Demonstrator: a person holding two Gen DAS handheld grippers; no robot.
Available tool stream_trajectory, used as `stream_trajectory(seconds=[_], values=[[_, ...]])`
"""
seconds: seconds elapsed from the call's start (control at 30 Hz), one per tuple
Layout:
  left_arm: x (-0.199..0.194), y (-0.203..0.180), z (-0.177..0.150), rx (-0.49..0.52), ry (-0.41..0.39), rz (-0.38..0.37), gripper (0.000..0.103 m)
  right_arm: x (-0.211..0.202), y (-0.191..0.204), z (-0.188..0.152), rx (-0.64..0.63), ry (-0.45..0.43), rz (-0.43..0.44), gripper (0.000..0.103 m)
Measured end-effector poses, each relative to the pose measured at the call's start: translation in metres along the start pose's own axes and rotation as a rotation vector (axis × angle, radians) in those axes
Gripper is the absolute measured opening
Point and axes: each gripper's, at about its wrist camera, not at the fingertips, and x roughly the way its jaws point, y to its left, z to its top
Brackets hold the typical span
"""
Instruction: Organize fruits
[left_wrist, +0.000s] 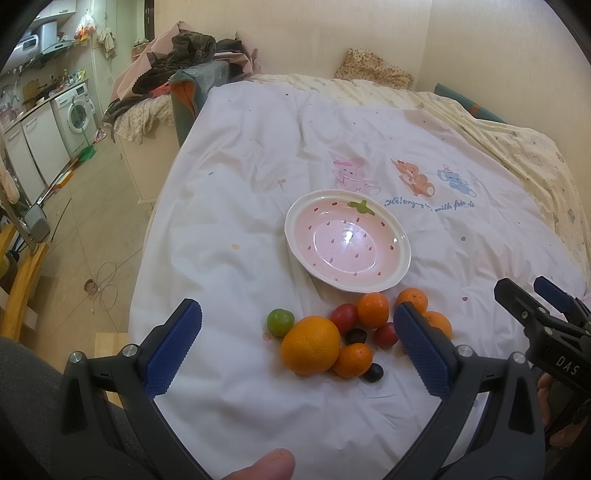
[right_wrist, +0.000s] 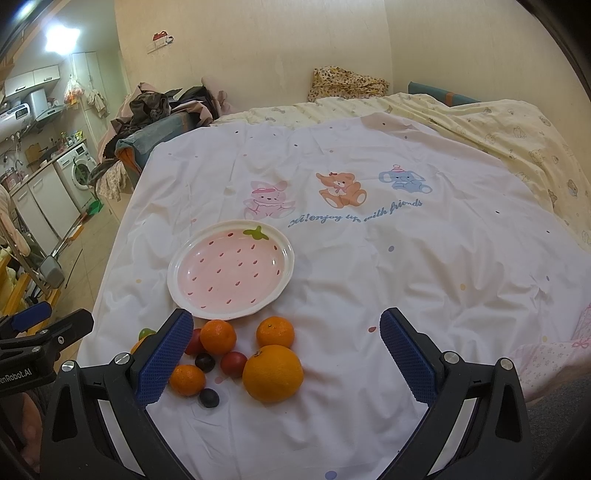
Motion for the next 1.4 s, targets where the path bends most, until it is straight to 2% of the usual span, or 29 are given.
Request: stream_trajectory(seconds=[0.87,0.97,1.03,1.07,1.23,1.4], values=[[0.001,0.007,-0.002,-0.005,0.007,0.006,0.103,0.001,-0.005,0.003,0.013,0.019,0.019,0.103],[0.003,0.012,-0.002,-0.02,0.02,0.012,0.103,0.01,-0.021,0.012,0.073,0.092,0.07,0.103],[0.005,0.013,-0.002,-0.026,0.028,0.023,0.103,0.021,-0.033,0.018,0.095,0.157,0.057,0.103],[0.007,0.015,-0.003,-0.026,0.034,0.038,0.102,0.03,-0.04,0.02,0.103,0.202,0.048,0.103],[0.013,0.02,-0.004,-0.046,0.064,0.065,0.103,0.072,-0.061,0.017,0.176,0.427,0.122,0.103],[0.023,0.024,-0.004,-0.072,0.111,0.084,0.103,0.109,-0.043,0.005,0.129,0.583,0.182,0.093]])
